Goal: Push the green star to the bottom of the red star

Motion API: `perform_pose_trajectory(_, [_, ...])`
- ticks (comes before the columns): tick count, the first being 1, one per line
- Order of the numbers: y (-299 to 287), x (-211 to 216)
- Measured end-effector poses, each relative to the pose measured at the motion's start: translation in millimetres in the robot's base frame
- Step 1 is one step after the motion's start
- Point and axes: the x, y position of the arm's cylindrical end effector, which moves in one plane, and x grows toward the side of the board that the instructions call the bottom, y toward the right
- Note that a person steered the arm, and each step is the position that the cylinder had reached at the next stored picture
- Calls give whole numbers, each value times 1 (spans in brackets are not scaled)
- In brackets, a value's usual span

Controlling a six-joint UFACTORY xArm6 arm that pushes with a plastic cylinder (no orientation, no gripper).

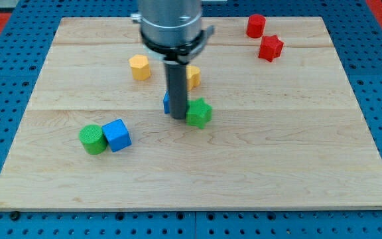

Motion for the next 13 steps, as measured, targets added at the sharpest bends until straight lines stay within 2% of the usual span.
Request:
perform_pose_trajectory(1, [38,3])
perform_pose_trajectory(3, [82,47])
perform_pose_trajectory(4, [97,19])
perform_pose_trajectory(5, [67,3])
perform_pose_trajectory(6, [64,39])
perform_pose_trajectory(8, [35,-6])
perform_pose_trajectory(9, [41,-29])
perform_pose_trajectory(11, [97,-59])
perform_pose_trajectory(13, [103,-70])
